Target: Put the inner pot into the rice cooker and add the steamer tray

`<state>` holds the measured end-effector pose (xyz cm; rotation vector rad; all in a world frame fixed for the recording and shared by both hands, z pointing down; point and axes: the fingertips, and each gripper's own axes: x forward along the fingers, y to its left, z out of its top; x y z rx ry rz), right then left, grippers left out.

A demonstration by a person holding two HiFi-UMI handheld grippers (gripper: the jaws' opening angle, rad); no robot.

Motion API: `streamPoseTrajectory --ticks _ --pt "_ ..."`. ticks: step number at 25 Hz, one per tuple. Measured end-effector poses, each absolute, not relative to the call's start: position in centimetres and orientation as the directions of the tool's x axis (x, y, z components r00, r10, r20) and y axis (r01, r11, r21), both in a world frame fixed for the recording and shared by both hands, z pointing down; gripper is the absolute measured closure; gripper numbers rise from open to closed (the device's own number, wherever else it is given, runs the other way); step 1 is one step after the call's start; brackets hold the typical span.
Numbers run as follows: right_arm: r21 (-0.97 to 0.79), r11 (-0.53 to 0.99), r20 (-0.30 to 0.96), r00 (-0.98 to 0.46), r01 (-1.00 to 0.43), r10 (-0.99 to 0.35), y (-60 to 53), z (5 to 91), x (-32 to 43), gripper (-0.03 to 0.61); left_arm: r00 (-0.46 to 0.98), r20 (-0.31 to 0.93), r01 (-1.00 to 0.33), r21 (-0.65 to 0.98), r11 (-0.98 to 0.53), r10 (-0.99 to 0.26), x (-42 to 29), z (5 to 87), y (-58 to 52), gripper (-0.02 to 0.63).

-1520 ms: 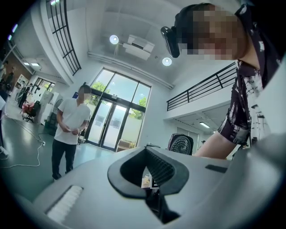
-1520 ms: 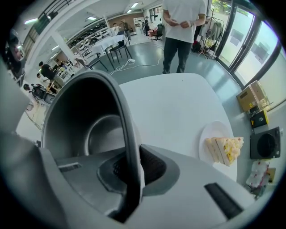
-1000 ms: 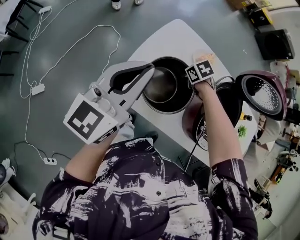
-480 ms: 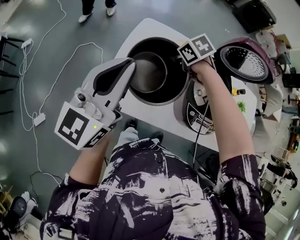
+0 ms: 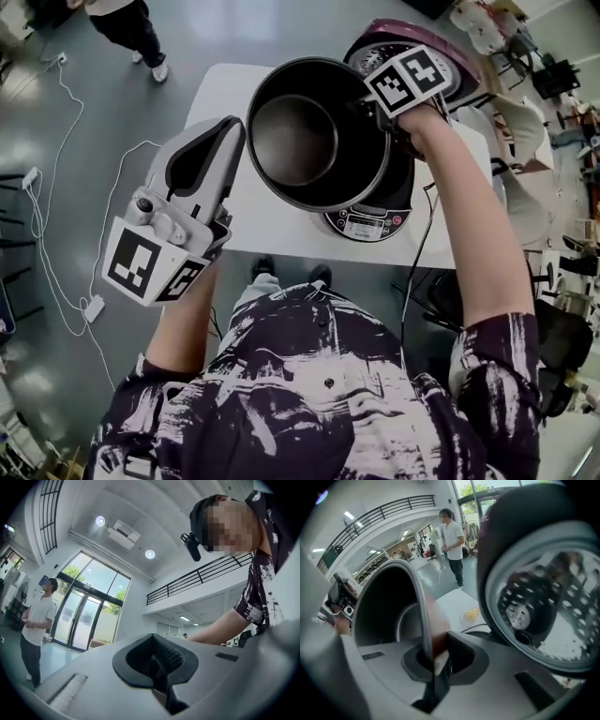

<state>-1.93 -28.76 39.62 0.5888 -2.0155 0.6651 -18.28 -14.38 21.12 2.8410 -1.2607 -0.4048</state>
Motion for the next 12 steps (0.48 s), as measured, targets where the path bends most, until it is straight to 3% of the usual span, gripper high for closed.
streamPoseTrajectory --ticks 12 --pt "-0.231 0.489 0.889 -0.387 -0.841 -0.246 -26.5 43.4 18.3 0.575 0.750 -0.212 -0.626 0.080 -0.776 -0.627 -6.6 20.9 -14.5 0.609"
